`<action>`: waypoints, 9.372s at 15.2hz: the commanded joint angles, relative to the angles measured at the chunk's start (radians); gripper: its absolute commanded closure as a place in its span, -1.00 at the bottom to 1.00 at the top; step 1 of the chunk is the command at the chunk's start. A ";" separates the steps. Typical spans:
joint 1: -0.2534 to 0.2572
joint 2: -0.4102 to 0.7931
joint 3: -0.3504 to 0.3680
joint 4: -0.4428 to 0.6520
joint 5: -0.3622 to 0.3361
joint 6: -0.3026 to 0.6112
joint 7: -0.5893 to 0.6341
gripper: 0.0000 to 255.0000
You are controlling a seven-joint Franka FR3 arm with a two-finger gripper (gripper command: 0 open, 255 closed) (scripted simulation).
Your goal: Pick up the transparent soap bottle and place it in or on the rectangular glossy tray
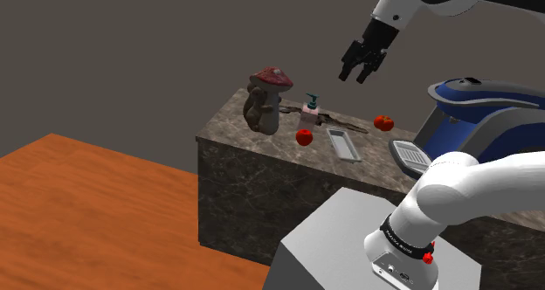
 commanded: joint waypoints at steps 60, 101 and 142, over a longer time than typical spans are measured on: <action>-0.065 0.903 -0.292 0.307 0.049 0.657 -0.519 1.00; -0.195 0.270 -0.360 -0.040 -0.217 0.410 -0.560 1.00; -0.211 0.263 -0.379 -0.159 -0.233 0.522 -0.569 -1.00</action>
